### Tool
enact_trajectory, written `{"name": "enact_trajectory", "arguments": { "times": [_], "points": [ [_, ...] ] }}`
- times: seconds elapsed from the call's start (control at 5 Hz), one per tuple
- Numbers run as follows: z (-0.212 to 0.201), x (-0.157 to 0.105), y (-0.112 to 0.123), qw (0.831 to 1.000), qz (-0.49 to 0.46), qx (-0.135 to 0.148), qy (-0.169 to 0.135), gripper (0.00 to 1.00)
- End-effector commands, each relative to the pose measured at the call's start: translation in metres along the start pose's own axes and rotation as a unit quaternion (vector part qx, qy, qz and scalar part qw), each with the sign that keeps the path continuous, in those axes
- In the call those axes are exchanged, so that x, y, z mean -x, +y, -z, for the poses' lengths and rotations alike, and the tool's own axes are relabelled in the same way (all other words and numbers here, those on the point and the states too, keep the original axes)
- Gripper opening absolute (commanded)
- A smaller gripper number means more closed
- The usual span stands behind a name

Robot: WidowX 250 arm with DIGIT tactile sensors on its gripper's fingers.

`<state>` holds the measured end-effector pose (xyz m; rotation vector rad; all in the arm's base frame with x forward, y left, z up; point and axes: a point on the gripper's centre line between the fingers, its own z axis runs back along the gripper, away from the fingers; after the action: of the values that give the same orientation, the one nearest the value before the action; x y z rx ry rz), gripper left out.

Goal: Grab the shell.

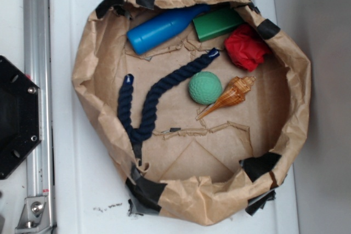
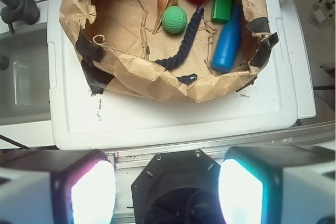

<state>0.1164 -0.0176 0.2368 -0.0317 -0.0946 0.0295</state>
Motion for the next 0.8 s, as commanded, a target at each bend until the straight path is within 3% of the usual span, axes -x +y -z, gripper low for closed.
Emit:
{"name": "enact_trajectory", "arguments": {
  "times": [0.0,0.6],
  "points": [
    [0.000,0.000,0.000,1.000,0.000,0.000,0.000,1.00],
    [0.076,-0.105,0.023,0.995,-0.087,-0.035,-0.012,1.00]
  ]
}}
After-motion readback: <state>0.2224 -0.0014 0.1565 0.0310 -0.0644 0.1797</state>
